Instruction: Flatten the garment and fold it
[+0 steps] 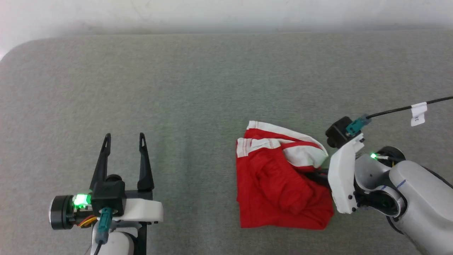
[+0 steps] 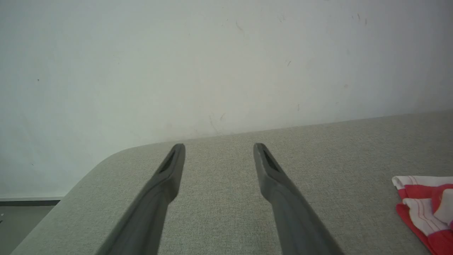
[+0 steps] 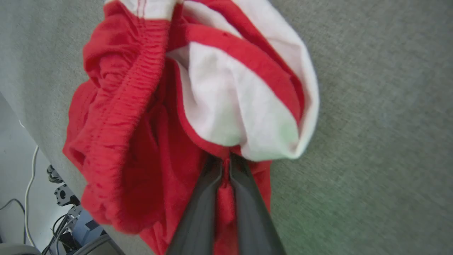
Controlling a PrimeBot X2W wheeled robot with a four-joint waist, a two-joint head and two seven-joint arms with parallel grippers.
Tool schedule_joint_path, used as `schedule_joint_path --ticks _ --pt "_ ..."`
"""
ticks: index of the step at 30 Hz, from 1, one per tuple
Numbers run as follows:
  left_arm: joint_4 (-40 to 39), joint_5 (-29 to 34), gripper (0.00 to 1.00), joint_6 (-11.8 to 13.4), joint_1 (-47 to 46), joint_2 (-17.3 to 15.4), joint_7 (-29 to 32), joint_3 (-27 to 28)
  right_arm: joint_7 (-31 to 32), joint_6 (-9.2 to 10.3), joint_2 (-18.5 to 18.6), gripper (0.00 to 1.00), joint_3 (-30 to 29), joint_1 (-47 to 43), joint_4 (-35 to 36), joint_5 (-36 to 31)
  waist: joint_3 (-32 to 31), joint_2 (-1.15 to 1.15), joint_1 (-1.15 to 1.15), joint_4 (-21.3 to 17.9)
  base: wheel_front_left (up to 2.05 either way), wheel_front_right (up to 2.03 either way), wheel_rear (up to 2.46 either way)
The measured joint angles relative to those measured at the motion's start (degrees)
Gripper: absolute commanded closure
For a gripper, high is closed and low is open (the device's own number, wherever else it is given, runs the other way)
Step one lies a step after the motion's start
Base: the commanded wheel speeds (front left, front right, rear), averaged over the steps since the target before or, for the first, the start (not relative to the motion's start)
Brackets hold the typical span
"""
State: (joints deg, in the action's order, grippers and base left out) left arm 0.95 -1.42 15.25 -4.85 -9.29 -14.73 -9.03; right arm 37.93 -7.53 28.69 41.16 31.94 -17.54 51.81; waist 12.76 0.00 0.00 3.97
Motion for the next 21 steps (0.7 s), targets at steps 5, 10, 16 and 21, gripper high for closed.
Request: schedule_joint_path --ticks 5,10,16,21 --pt "-0.21 0.01 0.0 0.0 0.3 -0.09 0.0 0.49 -2.98 -0.01 4.12 1.0 4.69 3.59 6.8 -1.27 -0.87 0.0 0.0 -3.28 0.0 0.0 0.0" --pt "-0.91 0.01 0.0 0.0 0.35 -0.55 0.01 1.49 -3.81 -0.01 10.06 1.0 8.1 8.68 12.11 -3.72 -0.77 0.0 0.0 -7.67 0.0 0.0 0.0" --pt "-3.23 0.82 0.0 0.09 -0.08 -2.38 0.0 2.83 -4.94 -0.04 17.17 1.0 10.32 13.04 13.07 -7.35 0.99 0.0 0.0 -13.41 0.0 0.0 0.0" --pt "-6.24 2.02 0.0 0.18 -2.17 -4.04 0.0 3.07 -8.09 -0.04 21.13 1.0 9.72 15.84 7.92 -10.61 4.73 0.0 0.0 -16.61 0.0 0.0 0.0"
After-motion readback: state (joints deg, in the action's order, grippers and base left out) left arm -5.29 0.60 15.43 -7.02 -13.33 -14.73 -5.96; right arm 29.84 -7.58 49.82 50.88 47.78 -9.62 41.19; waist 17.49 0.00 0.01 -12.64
